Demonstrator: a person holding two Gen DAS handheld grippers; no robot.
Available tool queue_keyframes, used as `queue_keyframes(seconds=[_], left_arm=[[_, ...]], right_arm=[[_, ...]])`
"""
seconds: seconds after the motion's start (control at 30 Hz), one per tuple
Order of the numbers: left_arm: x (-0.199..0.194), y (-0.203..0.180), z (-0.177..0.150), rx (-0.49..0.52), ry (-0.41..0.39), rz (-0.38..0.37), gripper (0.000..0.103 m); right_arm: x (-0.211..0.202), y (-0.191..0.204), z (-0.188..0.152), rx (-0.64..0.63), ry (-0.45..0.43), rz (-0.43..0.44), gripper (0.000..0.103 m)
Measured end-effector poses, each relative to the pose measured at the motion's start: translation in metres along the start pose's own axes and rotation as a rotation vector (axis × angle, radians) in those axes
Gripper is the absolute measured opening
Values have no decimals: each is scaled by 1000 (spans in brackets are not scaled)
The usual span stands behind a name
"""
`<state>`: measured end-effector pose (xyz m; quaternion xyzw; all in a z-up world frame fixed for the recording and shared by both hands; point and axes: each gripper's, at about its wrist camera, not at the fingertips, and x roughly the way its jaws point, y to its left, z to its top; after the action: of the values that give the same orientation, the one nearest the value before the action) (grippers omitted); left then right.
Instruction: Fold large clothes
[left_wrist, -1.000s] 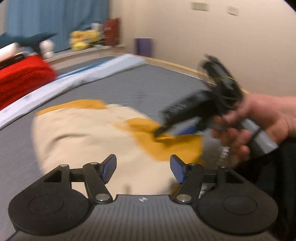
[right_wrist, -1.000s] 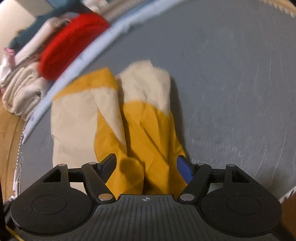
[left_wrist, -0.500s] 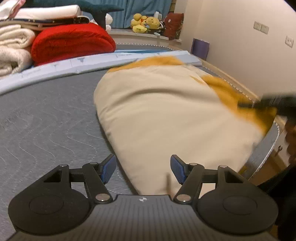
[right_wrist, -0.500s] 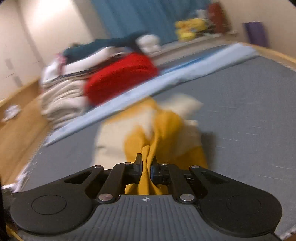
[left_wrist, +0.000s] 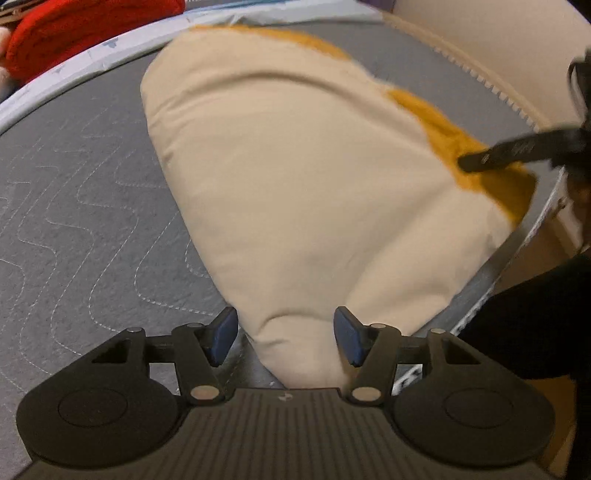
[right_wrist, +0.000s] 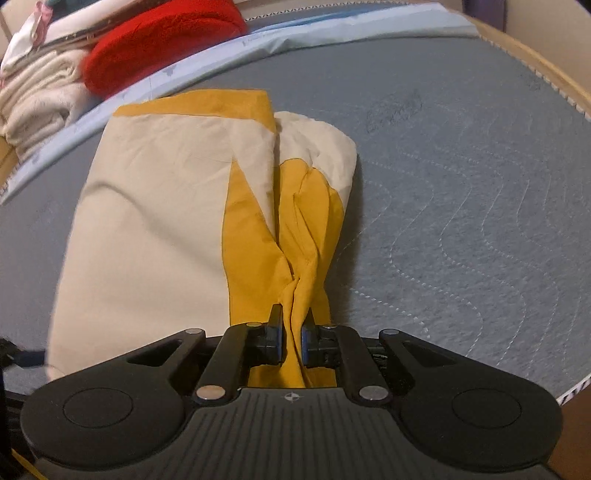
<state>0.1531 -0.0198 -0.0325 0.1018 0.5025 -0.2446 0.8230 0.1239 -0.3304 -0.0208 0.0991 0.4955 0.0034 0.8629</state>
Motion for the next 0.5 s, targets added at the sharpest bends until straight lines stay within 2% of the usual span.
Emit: queue_keyframes(seconds=[0.1, 0.2, 0.23, 0.4, 0.5], left_arm=[[-14, 9, -4, -35, -21, -33, 60], [1, 11, -14, -6, 77, -20, 59], [1, 11, -14, -2, 81, -21, 58], [-10, 16, -9, -25, 53, -54, 57], [-23, 17, -6, -38, -3, -86, 57]], right_arm=[[-3, -1, 2, -10, -14, 14, 8], [2, -1, 0, -47, 24, 7, 8], [6, 0, -2, -58, 46, 4, 8], [8, 2, 0, -73, 46, -15, 8], [-1, 2, 2, -70, 0, -26, 15]])
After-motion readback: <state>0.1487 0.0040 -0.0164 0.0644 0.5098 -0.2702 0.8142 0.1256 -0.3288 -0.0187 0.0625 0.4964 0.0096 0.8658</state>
